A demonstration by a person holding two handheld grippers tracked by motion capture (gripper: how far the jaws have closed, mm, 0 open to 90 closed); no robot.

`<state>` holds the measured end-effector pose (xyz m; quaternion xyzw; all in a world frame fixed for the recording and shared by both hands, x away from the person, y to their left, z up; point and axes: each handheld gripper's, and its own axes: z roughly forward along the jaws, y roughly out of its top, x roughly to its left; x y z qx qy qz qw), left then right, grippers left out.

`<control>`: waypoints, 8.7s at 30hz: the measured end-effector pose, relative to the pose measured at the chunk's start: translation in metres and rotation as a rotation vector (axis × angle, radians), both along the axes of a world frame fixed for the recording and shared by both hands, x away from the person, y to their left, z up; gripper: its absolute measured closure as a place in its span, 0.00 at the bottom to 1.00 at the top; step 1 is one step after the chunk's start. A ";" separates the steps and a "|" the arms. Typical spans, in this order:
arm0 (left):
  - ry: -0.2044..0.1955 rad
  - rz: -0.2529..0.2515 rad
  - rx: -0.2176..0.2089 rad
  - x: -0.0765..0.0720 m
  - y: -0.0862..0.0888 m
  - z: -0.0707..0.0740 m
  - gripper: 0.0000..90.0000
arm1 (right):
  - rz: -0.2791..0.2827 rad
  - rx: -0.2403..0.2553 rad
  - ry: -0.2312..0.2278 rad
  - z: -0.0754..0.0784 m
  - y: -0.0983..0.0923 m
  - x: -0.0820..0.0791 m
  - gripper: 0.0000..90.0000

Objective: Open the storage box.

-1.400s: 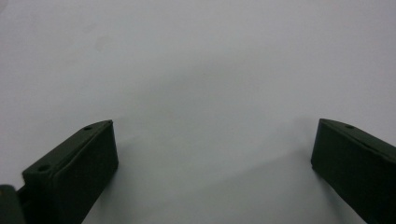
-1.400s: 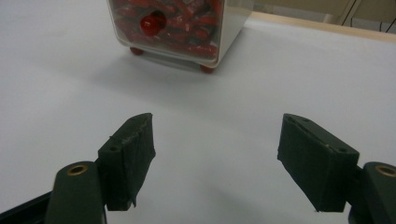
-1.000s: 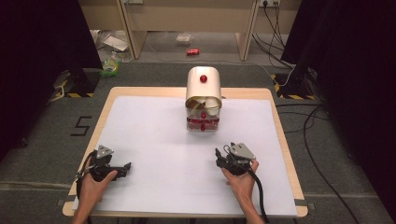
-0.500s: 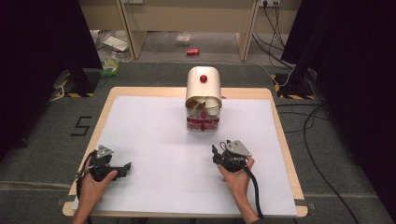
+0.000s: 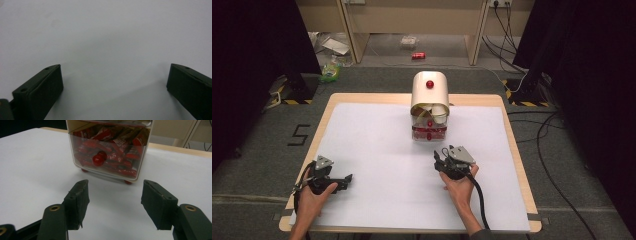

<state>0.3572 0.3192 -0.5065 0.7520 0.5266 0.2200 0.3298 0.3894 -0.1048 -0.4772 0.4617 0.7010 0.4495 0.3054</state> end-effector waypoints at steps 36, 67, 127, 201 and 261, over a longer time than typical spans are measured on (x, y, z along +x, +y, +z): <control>-0.002 -0.001 0.003 0.000 0.000 0.000 0.00 | -0.085 0.050 -0.028 -0.014 0.050 0.031 0.58; -0.005 -0.001 0.005 0.000 0.000 0.000 0.00 | -0.223 -0.006 -0.047 -0.016 0.076 0.040 0.68; -0.020 -0.006 0.021 -0.002 -0.002 0.000 0.01 | -0.288 -0.082 -0.109 -0.016 0.085 0.027 0.86; -0.040 -0.018 0.033 -0.005 -0.003 0.001 0.04 | -0.265 -0.068 -0.036 -0.016 0.079 0.016 0.83; -0.048 -0.022 0.036 -0.005 -0.004 0.001 0.05 | 0.046 -0.078 -0.044 0.024 0.025 -0.035 0.66</control>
